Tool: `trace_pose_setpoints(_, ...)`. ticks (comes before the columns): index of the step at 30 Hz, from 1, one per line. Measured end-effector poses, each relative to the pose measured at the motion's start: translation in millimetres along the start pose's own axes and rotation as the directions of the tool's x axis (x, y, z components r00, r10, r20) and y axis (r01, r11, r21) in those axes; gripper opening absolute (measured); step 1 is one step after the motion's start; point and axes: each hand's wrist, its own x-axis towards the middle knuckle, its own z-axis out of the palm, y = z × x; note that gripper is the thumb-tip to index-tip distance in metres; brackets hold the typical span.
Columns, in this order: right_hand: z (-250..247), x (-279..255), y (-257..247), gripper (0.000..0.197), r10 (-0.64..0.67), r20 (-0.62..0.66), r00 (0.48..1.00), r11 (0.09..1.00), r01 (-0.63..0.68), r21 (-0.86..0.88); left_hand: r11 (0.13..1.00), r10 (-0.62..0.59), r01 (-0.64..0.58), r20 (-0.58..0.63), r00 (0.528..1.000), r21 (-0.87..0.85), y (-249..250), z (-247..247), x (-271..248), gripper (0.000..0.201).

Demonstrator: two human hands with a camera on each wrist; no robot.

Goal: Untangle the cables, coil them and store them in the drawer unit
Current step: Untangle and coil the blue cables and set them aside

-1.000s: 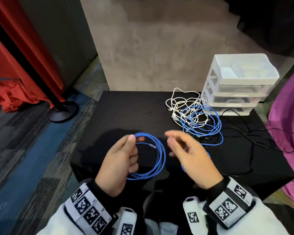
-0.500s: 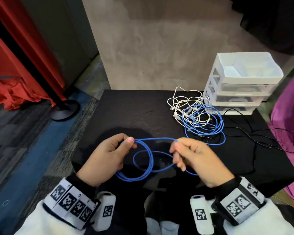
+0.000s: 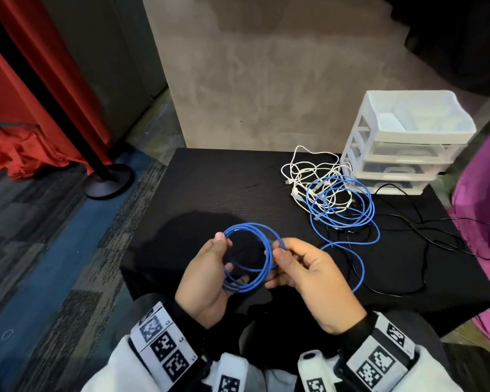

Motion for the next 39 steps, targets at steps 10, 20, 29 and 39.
trace_pose_setpoints(10,-3.3,-4.0,-5.1,0.037,0.04,0.12,0.992,0.98,-0.016,-0.197,0.94,0.298,-0.298,0.026,0.954,0.164,10.6,3.9,-0.7,0.029)
trace_pose_setpoints(20,-22.4,4.1,-3.7,0.011,-0.035,0.119,0.992,0.874,0.088,-0.478,0.973,0.123,-0.18,0.333,0.935,0.146,25.8,-8.1,-10.3,0.04)
trace_pose_setpoints(29,-42.6,25.8,-11.2,0.057,-0.204,-0.001,0.979,0.797,0.166,-0.58,0.891,0.136,-0.324,0.496,0.858,0.317,34.9,-11.9,-26.7,0.036)
trace_pose_setpoints(39,-44.4,23.6,-18.4,0.012,-0.049,0.029,0.998,0.889,0.057,-0.454,0.801,0.293,-0.411,0.312,0.904,0.436,44.6,-28.3,-6.6,0.034)
